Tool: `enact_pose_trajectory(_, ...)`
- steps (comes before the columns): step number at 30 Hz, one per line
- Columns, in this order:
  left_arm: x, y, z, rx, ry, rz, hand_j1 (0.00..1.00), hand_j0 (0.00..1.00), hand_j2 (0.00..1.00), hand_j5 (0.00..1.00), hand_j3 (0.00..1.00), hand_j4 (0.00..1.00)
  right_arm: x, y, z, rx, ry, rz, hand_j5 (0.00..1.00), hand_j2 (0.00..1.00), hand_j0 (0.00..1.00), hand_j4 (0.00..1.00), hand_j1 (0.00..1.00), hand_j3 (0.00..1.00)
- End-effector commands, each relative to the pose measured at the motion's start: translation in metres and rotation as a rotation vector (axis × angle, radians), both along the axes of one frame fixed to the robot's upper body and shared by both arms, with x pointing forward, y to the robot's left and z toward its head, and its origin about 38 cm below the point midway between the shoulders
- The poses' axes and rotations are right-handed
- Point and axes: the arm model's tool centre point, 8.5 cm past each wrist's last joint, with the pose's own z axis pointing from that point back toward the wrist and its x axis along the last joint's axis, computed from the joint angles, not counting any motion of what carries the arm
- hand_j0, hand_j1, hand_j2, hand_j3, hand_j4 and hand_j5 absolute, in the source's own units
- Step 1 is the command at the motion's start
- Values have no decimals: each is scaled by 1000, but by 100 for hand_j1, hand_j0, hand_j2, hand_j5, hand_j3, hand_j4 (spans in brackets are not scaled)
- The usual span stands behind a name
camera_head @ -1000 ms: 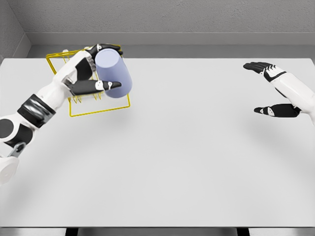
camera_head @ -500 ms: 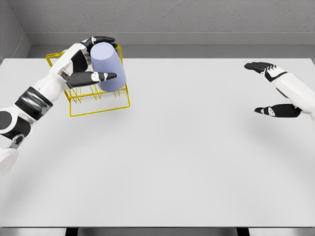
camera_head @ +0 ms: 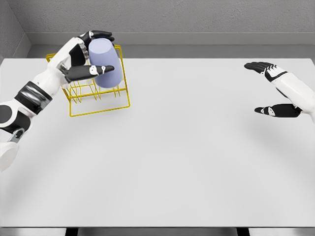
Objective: Place the cup on the cup holder with both arms
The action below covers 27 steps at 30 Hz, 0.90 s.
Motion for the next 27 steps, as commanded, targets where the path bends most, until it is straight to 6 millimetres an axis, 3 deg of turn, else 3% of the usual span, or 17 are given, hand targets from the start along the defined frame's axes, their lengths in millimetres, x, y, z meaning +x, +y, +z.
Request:
enact_pose_trajectory(1, 1, 0, -3, -5, 9, 3, 71, 71, 71, 71, 71, 71, 0, 0, 1, 8, 0, 0, 100, 100, 100, 100, 100, 100)
enact_pose_trajectory(11, 9, 3, -8, -10, 26, 25, 75, 75, 75, 75, 75, 75, 0, 0, 1, 8, 0, 0, 100, 100, 100, 100, 100, 100)
enact_pose_trajectory(16, 12, -1, -6, -12, 25, 22, 90, 90, 90, 90, 90, 90, 0, 0, 0, 8, 2, 0, 100, 100, 100, 100, 100, 100)
enact_pose_trajectory(24, 17, -1, -4, -14, 21, 27, 90, 90, 90, 90, 90, 90, 0, 0, 0, 8, 2, 0, 100, 100, 100, 100, 100, 100)
enact_pose_trajectory(27, 17, -3, -4, -17, 22, 24, 85, 85, 85, 85, 85, 85, 0, 0, 0, 8, 2, 0, 100, 100, 100, 100, 100, 100)
